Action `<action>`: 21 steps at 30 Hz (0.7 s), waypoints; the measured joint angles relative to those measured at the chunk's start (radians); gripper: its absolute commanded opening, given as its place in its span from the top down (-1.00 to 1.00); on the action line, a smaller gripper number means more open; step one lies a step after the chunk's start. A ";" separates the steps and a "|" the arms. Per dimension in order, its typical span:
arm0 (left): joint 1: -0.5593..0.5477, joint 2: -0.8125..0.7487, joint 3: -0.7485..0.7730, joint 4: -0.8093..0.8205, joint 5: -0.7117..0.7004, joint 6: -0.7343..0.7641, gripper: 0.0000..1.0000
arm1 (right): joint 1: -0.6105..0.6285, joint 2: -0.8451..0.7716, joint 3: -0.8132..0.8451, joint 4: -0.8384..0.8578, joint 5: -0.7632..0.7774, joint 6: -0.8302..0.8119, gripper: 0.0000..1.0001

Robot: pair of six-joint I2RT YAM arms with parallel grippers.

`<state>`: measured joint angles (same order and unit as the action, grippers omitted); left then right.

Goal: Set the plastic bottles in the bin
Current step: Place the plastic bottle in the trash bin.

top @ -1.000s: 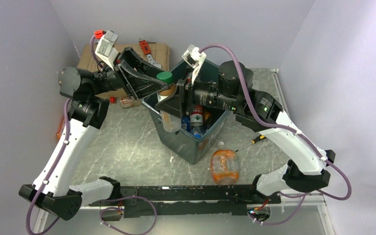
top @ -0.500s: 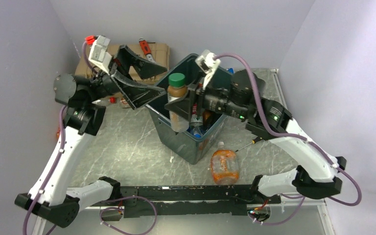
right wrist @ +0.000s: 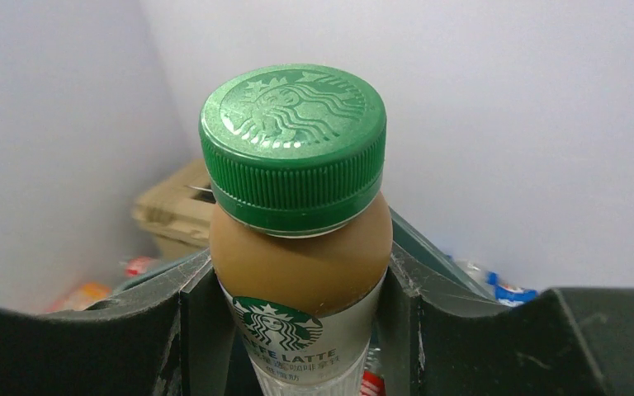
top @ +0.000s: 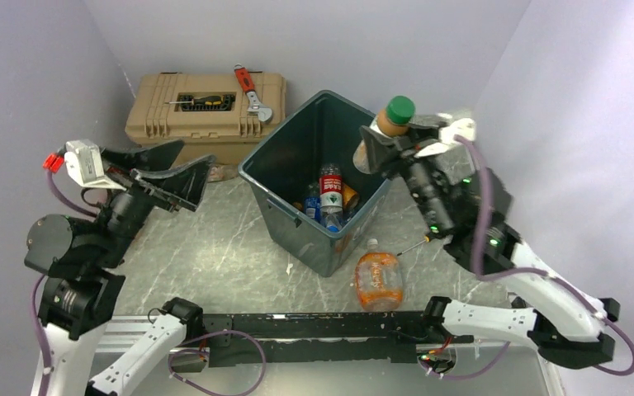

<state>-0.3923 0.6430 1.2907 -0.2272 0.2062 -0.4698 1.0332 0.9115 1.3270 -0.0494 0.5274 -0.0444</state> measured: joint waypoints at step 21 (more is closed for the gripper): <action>0.000 -0.231 -0.403 -0.343 -0.359 0.056 -0.88 | -0.253 0.311 0.003 -0.017 -0.070 0.230 1.00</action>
<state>-0.3923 0.4118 0.8879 -0.5697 -0.1524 -0.4137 0.7799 1.2228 1.3300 -0.0666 0.4572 0.1856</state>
